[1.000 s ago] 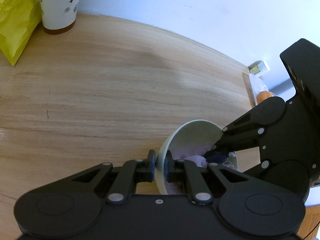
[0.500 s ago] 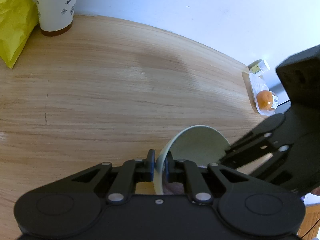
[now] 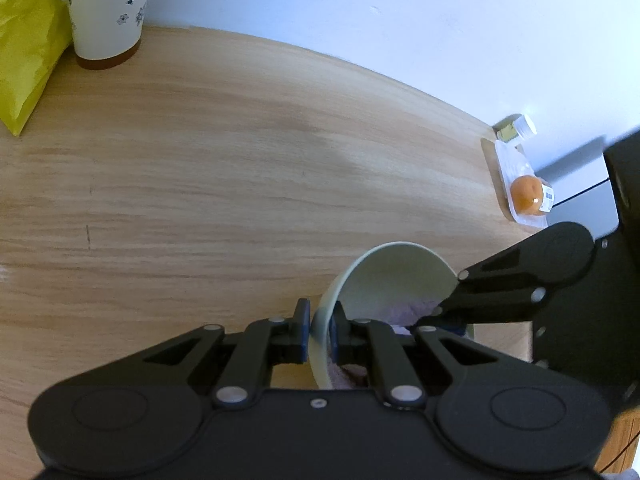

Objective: Clean bowl
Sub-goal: 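Keep wiping inside the bowl with the right gripper while the left gripper holds the rim, then lift the pink cloth out of the bowl with the right gripper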

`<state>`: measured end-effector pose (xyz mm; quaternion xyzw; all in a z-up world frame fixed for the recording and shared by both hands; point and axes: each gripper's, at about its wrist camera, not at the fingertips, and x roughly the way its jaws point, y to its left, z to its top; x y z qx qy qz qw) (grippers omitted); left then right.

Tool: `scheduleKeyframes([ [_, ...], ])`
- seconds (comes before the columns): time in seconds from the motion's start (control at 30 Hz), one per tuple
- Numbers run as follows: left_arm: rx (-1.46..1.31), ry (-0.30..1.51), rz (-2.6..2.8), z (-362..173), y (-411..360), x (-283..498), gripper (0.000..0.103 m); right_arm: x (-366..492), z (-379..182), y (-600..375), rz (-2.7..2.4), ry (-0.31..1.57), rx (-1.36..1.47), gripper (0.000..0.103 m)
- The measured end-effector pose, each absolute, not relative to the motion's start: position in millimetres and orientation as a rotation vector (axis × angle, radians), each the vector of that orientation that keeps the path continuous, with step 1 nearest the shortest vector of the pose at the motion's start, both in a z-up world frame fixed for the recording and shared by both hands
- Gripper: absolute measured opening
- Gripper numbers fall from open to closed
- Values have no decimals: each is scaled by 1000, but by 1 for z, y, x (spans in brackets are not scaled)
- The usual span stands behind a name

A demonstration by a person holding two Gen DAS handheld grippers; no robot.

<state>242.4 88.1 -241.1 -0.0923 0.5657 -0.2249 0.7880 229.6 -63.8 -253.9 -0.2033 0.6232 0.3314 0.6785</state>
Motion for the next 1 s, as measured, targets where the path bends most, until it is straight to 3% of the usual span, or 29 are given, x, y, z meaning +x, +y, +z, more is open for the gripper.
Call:
scheduleKeyframes([
  [0.13, -179, 1215, -509, -241, 91, 241, 8, 201, -258, -43, 736, 1246, -732, 27],
  [0.43, -118, 1205, -554, -239, 92, 239, 9, 173, -257, -33, 643, 1018, -1004, 27],
  [1.0, -195, 1233, -501, -242, 89, 240, 10, 173, -216, -54, 511, 845, -940, 26],
])
